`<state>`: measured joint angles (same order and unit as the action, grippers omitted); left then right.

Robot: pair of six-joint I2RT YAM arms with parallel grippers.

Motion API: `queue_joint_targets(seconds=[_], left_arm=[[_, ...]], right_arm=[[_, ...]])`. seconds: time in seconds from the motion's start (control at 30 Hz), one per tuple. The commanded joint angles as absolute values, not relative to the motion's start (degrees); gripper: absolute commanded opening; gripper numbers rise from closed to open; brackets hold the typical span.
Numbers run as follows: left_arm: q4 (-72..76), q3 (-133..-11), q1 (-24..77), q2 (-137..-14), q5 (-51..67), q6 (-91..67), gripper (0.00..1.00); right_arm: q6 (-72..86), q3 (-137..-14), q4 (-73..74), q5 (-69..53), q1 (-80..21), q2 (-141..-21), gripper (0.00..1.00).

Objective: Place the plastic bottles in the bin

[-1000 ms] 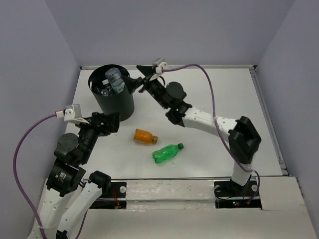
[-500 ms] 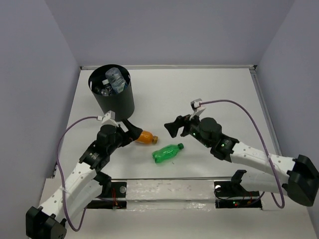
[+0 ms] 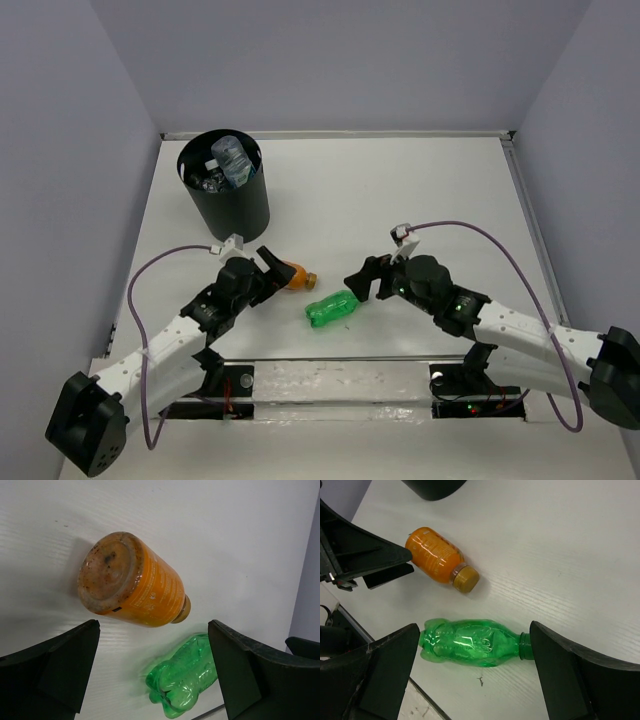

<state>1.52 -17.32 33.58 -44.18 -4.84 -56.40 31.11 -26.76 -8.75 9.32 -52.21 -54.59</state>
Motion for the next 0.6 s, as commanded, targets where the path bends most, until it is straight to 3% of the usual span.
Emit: queue_joint_targets(seconds=[0.0,0.57], left_arm=[[8.51,-16.09,34.37,-48.5,-8.96,-58.1,0.99],[21.97,-16.87,34.36,-61.87,-14.94,-56.25,0.98]], right_arm=[[29.97,-27.78,-10.46,6.68,-52.73,-54.84,0.96],[29.0,-27.69,-15.03,1.5,-53.26,-59.5,0.96]])
